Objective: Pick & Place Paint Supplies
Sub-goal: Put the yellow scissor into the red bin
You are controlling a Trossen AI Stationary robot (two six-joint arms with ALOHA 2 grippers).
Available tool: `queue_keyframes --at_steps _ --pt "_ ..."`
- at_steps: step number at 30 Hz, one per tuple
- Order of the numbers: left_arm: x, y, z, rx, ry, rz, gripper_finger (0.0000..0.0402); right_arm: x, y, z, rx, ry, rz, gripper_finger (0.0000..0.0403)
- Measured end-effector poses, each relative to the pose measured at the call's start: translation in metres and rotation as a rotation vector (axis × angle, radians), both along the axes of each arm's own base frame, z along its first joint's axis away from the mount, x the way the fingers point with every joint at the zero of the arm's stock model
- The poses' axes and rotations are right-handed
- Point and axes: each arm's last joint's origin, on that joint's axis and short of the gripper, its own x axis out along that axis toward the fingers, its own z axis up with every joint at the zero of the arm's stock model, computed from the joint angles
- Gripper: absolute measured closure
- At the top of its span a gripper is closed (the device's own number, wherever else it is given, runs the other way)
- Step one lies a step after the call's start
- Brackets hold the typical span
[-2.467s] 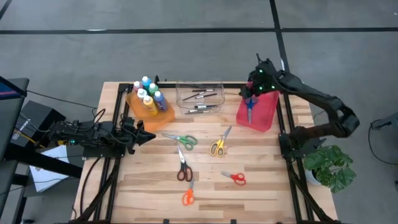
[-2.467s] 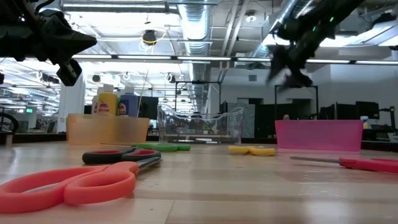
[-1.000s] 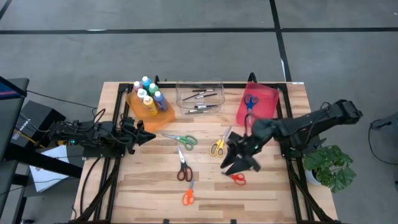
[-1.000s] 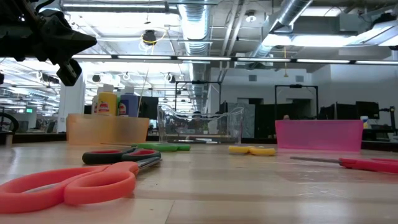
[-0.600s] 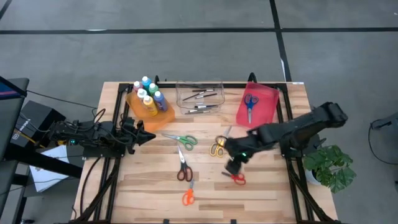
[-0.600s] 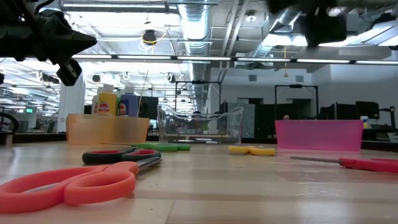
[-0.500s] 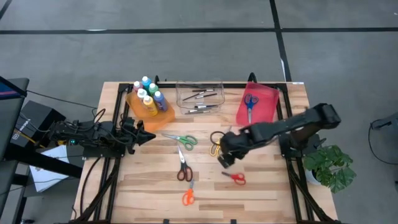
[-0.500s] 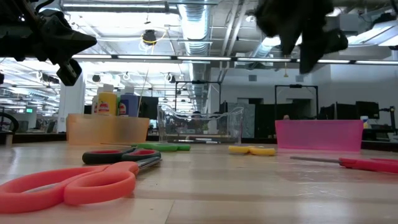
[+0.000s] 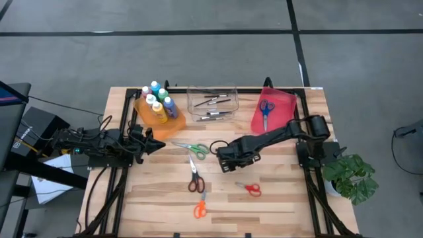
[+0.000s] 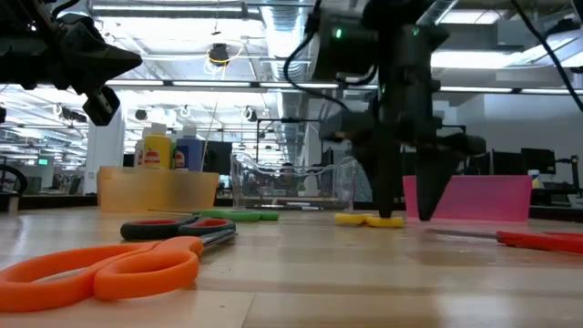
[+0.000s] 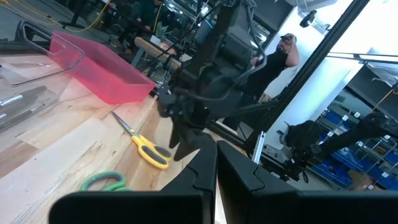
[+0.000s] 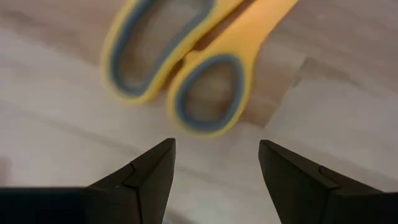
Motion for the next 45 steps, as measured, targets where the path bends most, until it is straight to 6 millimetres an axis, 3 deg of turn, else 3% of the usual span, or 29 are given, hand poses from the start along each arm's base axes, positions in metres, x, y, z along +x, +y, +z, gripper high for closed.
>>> queue_keyframes --at_steps 6,11,16,20,26,32,39,45 --pt "0.0 0.0 0.0 0.0 0.0 -0.001 0.0396 0.001 -0.006 0.002 -0.002 -0.008 -0.013 0.0175" --pt "0.0 -0.002 0.0 0.0 0.0 -0.015 0.0396 -0.007 -0.002 0.029 -0.004 -0.074 0.02 0.0175" --pt "0.0 -0.003 0.0 0.0 0.0 -0.027 0.0396 -0.019 -0.008 0.042 -0.138 -0.032 -0.066 0.0175" --pt "0.0 -0.003 0.0 0.0 0.0 -0.027 0.0396 -0.014 -0.013 0.034 -0.171 -0.03 -0.086 0.0175" --pt "0.0 -0.003 0.0 0.001 0.001 -0.027 0.0396 0.0 -0.011 -0.002 -0.157 0.001 -0.076 0.0175" --pt "0.0 -0.003 0.0 0.0 -0.001 -0.027 0.0396 0.004 -0.009 -0.013 -0.124 0.02 -0.067 0.0179" --pt "0.0 -0.003 0.0 0.0 -0.001 -0.027 0.0396 0.001 -0.011 -0.009 -0.146 0.016 -0.072 0.022" --pt "0.0 -0.003 0.0 0.0 0.0 -0.027 0.0396 0.004 -0.008 -0.023 -0.121 0.055 -0.069 0.0269"
